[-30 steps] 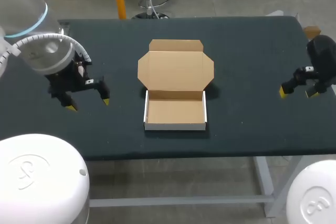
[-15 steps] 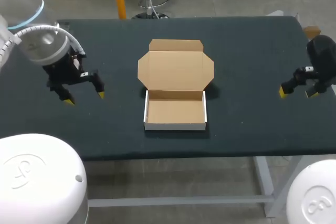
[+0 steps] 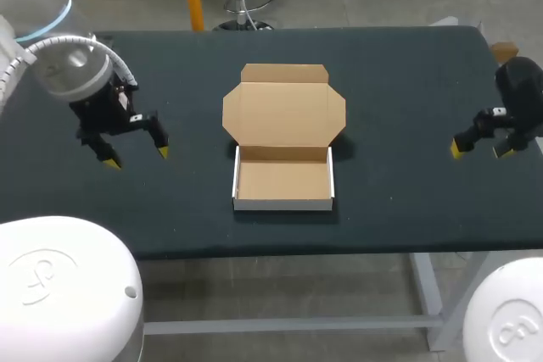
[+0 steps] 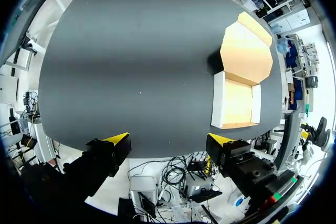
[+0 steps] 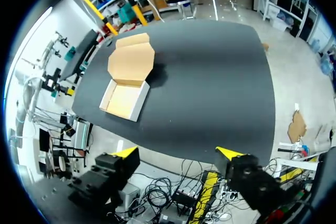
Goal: Assemble the packaging by folding the flat box into shape, placing the metal phone stand inside, and closing the box properly
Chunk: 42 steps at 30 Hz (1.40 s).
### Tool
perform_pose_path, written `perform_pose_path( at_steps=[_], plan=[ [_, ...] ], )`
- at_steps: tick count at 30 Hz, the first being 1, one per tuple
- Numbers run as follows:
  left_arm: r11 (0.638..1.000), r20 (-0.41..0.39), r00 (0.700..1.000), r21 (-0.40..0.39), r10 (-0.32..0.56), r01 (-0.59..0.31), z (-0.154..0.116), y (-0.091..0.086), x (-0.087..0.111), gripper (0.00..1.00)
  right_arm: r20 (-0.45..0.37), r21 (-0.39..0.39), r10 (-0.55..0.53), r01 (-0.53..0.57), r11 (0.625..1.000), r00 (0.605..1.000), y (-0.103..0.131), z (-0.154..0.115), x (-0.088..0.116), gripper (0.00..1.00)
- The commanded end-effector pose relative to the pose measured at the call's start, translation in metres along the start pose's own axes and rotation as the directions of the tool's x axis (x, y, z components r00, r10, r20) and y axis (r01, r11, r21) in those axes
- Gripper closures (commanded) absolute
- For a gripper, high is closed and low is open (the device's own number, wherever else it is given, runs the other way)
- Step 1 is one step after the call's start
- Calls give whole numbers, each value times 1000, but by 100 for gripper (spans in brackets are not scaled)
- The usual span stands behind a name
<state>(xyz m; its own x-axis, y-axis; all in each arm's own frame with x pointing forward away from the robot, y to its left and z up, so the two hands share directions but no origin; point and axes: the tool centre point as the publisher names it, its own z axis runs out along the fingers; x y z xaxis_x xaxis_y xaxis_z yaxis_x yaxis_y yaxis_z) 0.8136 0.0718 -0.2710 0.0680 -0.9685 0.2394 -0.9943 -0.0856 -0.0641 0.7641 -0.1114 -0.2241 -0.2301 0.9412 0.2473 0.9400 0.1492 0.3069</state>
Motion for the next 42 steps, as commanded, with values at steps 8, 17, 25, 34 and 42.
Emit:
perform_pose_path(
  at_steps=[8,17,25,34,42],
  plan=[
    [999,59,997,6,45,-46,11,-10,-4,0,-2,4,-1,1,1000,1000,-1,-3,0,0],
    [998,108,993,21,50,-53,29,-43,-31,0,-2,4,-1,1,1000,1000,-1,-3,0,0],
    [997,102,991,-3,81,-81,44,-72,-53,0,-2,4,-1,1,1000,1000,-1,-3,0,0],
    [995,109,989,-24,97,-95,64,-112,-71,0,-2,4,-1,1,1000,1000,-1,-3,0,0],
    [995,127,988,-39,92,-87,75,-142,-78,0,-2,4,-1,1,1000,1000,-1,-3,0,0]
  ],
)
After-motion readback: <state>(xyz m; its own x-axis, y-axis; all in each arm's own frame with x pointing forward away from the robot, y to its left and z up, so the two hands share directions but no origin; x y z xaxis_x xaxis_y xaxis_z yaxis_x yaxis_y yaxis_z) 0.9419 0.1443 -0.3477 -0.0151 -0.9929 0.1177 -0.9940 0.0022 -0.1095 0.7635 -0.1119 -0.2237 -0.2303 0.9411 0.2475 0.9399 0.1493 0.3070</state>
